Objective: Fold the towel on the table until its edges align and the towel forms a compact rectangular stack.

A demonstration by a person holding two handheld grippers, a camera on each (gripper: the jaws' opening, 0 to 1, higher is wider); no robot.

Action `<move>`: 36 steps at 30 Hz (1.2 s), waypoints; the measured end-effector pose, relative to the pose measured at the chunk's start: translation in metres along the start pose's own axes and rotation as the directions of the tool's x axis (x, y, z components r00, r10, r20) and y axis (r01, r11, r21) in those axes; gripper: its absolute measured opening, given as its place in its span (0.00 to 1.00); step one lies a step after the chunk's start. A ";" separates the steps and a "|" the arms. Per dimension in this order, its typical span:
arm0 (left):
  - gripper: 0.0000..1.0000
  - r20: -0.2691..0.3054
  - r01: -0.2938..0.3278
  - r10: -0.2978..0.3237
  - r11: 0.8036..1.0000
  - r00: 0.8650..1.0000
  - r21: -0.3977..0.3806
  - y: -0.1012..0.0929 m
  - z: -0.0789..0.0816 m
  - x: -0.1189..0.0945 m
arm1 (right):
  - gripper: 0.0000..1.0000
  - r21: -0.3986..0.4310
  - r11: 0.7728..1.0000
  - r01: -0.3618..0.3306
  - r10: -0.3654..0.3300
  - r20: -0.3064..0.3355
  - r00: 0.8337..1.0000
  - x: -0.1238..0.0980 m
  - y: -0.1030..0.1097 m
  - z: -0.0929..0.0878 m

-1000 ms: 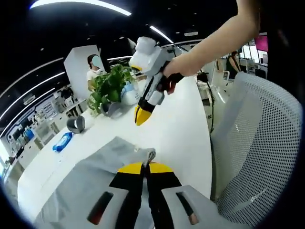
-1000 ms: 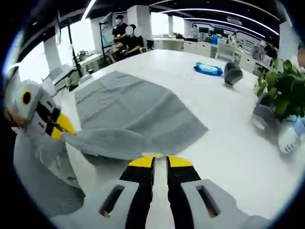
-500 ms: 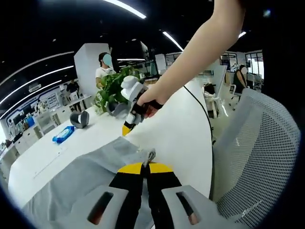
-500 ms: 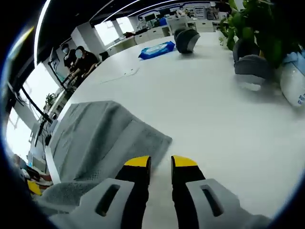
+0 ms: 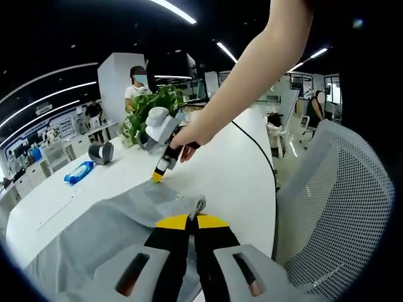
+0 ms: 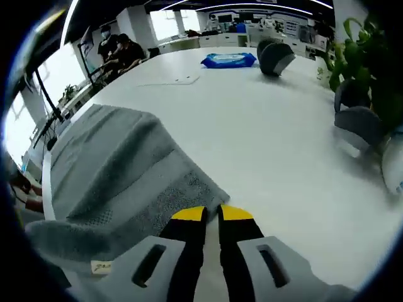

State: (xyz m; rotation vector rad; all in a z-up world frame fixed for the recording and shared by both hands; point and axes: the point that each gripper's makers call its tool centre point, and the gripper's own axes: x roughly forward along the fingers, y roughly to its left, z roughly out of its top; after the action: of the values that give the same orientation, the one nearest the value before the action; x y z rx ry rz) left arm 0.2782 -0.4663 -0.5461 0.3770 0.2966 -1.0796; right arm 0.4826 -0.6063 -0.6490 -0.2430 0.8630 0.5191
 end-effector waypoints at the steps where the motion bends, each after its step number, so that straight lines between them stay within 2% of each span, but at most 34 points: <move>1: 0.03 -0.001 0.005 -0.005 1.000 1.000 -0.003 -0.001 0.000 0.000 | 0.00 0.001 1.000 -0.014 0.014 -0.003 1.000 0.000 0.002 0.000; 3: 0.03 -0.007 0.011 -0.011 1.000 1.000 0.001 -0.004 -0.001 0.000 | 0.00 -0.054 0.999 0.004 -0.005 -0.018 1.000 0.000 0.000 0.000; 6: 0.03 -0.004 0.019 -0.019 1.000 1.000 -0.007 -0.006 0.000 -0.002 | 0.00 -0.030 1.000 -0.008 0.007 -0.025 1.000 0.001 0.002 0.001; 10: 0.02 0.018 0.046 -0.045 0.997 0.999 -0.060 -0.012 0.008 -0.006 | 0.00 0.025 0.999 -0.043 0.043 0.027 0.999 -0.009 0.002 0.007; 12: 0.02 0.025 0.065 -0.064 0.996 0.998 -0.065 -0.016 0.013 -0.007 | 0.00 0.069 0.996 -0.054 0.048 0.083 0.995 -0.021 -0.005 0.016; 15: 0.02 0.062 0.115 -0.110 0.990 0.992 -0.085 -0.026 0.030 -0.005 | 0.00 0.074 0.996 -0.055 0.047 0.108 0.993 -0.039 -0.009 0.022; 16: 0.02 0.081 0.158 -0.151 0.984 0.985 -0.080 -0.034 0.040 -0.005 | 0.00 0.036 0.998 -0.049 0.045 0.108 0.993 -0.043 -0.017 0.023; 18: 0.02 0.089 0.180 -0.177 0.983 0.980 -0.025 -0.040 0.055 -0.006 | 0.00 -0.024 1.000 -0.019 0.021 0.097 0.995 -0.053 -0.025 0.024; 21: 0.02 0.114 0.199 -0.199 0.980 0.973 0.016 -0.047 0.076 -0.005 | 0.00 -0.005 0.999 -0.040 0.040 0.131 0.991 -0.071 -0.030 0.032; 23: 0.02 0.136 0.213 -0.218 0.976 0.966 0.048 -0.053 0.089 -0.004 | 0.00 0.037 0.998 -0.049 0.041 0.187 0.982 -0.085 -0.034 0.042; 25: 0.02 0.153 0.230 -0.239 0.971 0.959 0.071 -0.060 0.101 -0.004 | 0.00 0.103 0.991 -0.081 0.057 0.223 0.973 -0.097 -0.035 0.049; 27: 0.02 0.165 0.242 -0.255 0.965 0.953 0.098 -0.066 0.112 -0.004 | 0.00 0.130 0.988 -0.089 0.054 0.252 0.966 -0.108 -0.037 0.054; 32: 0.02 0.175 0.270 -0.295 0.950 0.939 0.157 -0.081 0.131 -0.003 | 0.00 0.104 0.991 -0.087 0.053 0.296 0.954 -0.130 -0.034 0.067; 36: 0.02 0.192 0.293 -0.321 0.943 0.928 0.160 -0.089 0.144 0.000 | 0.00 0.107 0.990 -0.088 0.048 0.334 0.941 -0.150 -0.038 0.077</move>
State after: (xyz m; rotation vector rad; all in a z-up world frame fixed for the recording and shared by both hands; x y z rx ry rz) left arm 0.2061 -0.5662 -0.4298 0.3303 0.0928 -1.4421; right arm 0.4734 -0.6577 -0.4841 -0.0119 0.5725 0.5516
